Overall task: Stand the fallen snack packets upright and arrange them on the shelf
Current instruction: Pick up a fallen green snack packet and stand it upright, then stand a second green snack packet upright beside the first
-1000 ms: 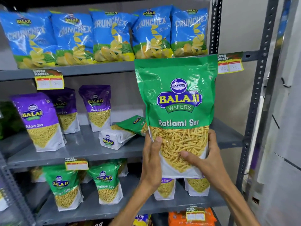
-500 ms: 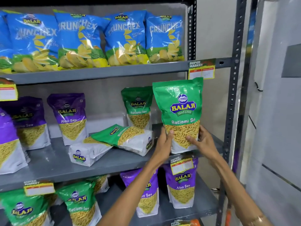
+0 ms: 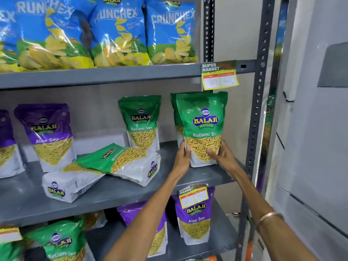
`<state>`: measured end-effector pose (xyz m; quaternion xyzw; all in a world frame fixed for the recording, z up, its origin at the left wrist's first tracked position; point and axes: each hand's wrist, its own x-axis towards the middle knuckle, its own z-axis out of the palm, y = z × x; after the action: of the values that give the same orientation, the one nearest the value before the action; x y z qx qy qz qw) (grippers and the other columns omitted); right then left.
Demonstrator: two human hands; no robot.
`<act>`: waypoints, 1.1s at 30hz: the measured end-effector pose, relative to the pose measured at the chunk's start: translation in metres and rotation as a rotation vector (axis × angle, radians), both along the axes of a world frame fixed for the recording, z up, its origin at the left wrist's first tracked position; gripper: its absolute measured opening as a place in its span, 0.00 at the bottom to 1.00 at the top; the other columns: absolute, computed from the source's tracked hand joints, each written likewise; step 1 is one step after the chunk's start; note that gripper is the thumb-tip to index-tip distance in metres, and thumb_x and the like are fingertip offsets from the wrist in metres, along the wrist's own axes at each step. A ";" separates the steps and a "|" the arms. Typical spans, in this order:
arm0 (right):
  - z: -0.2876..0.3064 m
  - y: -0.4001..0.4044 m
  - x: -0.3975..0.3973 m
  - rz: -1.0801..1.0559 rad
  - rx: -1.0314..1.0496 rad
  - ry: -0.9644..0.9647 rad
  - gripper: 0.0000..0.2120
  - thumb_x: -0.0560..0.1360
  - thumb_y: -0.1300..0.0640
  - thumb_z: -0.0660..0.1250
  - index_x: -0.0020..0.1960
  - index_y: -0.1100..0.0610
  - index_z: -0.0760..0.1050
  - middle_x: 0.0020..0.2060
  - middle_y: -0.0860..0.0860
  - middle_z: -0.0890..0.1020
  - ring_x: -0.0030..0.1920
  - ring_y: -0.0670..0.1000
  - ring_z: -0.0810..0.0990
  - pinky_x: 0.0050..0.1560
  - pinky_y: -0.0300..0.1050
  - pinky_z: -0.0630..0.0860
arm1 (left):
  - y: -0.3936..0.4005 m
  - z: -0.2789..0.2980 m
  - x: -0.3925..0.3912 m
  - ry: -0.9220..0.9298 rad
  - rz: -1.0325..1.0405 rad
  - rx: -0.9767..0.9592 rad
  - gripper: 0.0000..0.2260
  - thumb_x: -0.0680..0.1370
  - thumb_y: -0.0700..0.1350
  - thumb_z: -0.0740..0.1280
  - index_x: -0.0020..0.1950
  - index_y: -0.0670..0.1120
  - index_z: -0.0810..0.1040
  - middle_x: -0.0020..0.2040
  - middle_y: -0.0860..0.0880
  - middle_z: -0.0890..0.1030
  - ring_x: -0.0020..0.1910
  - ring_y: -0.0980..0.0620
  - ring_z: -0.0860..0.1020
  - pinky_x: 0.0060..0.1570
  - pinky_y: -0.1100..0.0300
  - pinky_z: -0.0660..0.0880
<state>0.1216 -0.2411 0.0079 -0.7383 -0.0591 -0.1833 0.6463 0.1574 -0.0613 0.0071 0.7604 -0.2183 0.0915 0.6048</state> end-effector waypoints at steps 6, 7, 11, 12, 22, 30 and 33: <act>-0.004 0.008 -0.005 -0.051 -0.104 0.070 0.36 0.75 0.54 0.74 0.75 0.58 0.57 0.63 0.51 0.77 0.68 0.54 0.75 0.71 0.58 0.72 | 0.011 0.001 -0.010 0.016 0.007 -0.023 0.21 0.86 0.40 0.54 0.80 0.43 0.61 0.73 0.49 0.72 0.70 0.54 0.70 0.62 0.77 0.66; -0.002 0.014 -0.011 -0.100 -0.152 0.064 0.41 0.74 0.49 0.74 0.77 0.57 0.55 0.67 0.51 0.75 0.70 0.52 0.73 0.73 0.57 0.70 | 0.015 0.004 -0.018 0.009 0.029 -0.032 0.22 0.86 0.41 0.55 0.81 0.45 0.59 0.75 0.50 0.70 0.72 0.53 0.69 0.66 0.72 0.65; -0.001 0.061 -0.052 -0.502 -0.255 -0.294 0.22 0.79 0.51 0.70 0.68 0.59 0.69 0.62 0.56 0.76 0.62 0.54 0.76 0.62 0.50 0.74 | 0.043 0.010 -0.074 -0.132 0.258 -0.267 0.16 0.85 0.43 0.60 0.72 0.48 0.72 0.67 0.55 0.77 0.63 0.59 0.77 0.58 0.74 0.71; 0.006 0.079 -0.062 -0.519 -0.246 -0.407 0.14 0.79 0.54 0.69 0.61 0.59 0.74 0.55 0.55 0.78 0.54 0.55 0.78 0.55 0.49 0.76 | 0.052 0.011 -0.093 -0.183 0.347 -0.360 0.11 0.84 0.43 0.61 0.66 0.48 0.76 0.62 0.53 0.80 0.59 0.59 0.79 0.55 0.73 0.74; 0.066 0.232 0.064 0.255 -0.739 0.155 0.34 0.75 0.32 0.62 0.63 0.60 0.78 0.63 0.57 0.81 0.63 0.58 0.80 0.59 0.48 0.75 | 0.155 0.029 -0.088 0.566 1.003 -0.921 0.32 0.69 0.56 0.78 0.65 0.39 0.72 0.63 0.38 0.78 0.60 0.37 0.79 0.59 0.47 0.77; 0.073 0.249 0.055 0.292 -0.755 0.482 0.45 0.76 0.26 0.48 0.79 0.60 0.60 0.77 0.58 0.67 0.74 0.62 0.71 0.70 0.55 0.69 | 0.204 0.006 -0.049 0.687 0.512 -0.853 0.28 0.60 0.43 0.81 0.59 0.42 0.80 0.53 0.44 0.86 0.42 0.46 0.84 0.30 0.61 0.81; 0.071 0.241 0.020 0.331 -0.765 0.432 0.51 0.72 0.23 0.47 0.79 0.61 0.59 0.79 0.58 0.65 0.77 0.60 0.65 0.76 0.56 0.63 | 0.211 0.011 -0.087 0.586 0.443 -0.818 0.10 0.69 0.37 0.76 0.47 0.44 0.80 0.44 0.44 0.83 0.34 0.50 0.79 0.23 0.65 0.76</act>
<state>0.1413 0.0001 0.0786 -0.9255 -0.1034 0.1149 0.3458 0.0702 0.1499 0.0184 0.4847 0.1778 0.0785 0.8528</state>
